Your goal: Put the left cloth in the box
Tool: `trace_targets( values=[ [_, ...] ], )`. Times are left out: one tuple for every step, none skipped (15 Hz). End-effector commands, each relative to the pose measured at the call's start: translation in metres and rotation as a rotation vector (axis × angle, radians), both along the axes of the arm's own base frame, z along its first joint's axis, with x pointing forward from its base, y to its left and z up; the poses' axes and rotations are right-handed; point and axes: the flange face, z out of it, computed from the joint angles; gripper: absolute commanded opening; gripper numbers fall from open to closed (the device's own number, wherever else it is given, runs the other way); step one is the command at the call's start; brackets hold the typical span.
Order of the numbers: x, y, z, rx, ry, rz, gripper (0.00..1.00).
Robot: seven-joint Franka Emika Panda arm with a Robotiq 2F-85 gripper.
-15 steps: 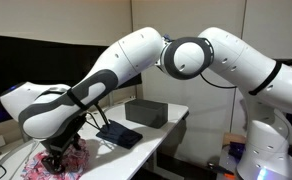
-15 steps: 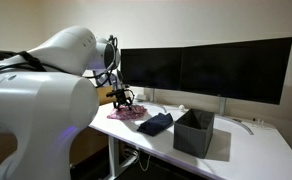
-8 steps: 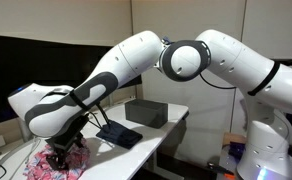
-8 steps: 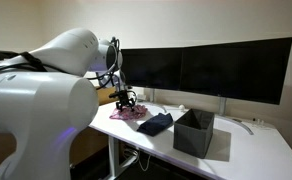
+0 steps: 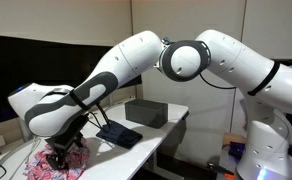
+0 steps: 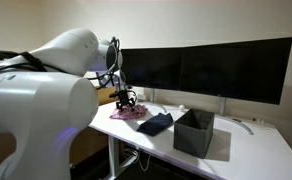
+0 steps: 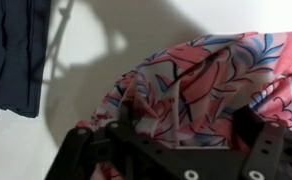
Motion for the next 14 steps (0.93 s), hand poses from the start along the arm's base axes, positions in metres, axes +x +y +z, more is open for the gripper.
trace_targets(
  values=[
    [0.0020,-0.0038,0.0012,-0.006,0.013,0.016,1.00],
    [0.0018,-0.0038,0.0010,-0.005,0.014,0.016,1.00],
    [0.0017,-0.0038,0.0008,-0.005,0.015,0.017,1.00],
    [0.0015,-0.0037,0.0007,-0.005,0.015,0.017,1.00],
    [0.0014,-0.0037,0.0005,-0.005,0.015,0.019,1.00],
    [0.0014,-0.0037,0.0005,-0.005,0.016,0.019,1.00],
    [0.0014,-0.0040,0.0004,-0.005,0.016,0.020,1.00],
    [0.0014,-0.0040,0.0002,-0.005,0.016,0.021,1.00],
    [0.0013,-0.0040,0.0001,-0.005,0.016,0.023,1.00],
    [0.0012,-0.0039,0.0001,-0.006,0.016,0.025,0.90],
    [0.0009,-0.0035,0.0001,-0.004,0.016,0.032,0.72],
    [0.0007,-0.0032,0.0000,-0.005,0.016,0.039,0.67],
    [0.0005,-0.0031,0.0000,-0.006,0.016,0.042,0.58],
    [0.0004,-0.0029,0.0000,-0.006,0.017,0.045,0.53]
  ],
)
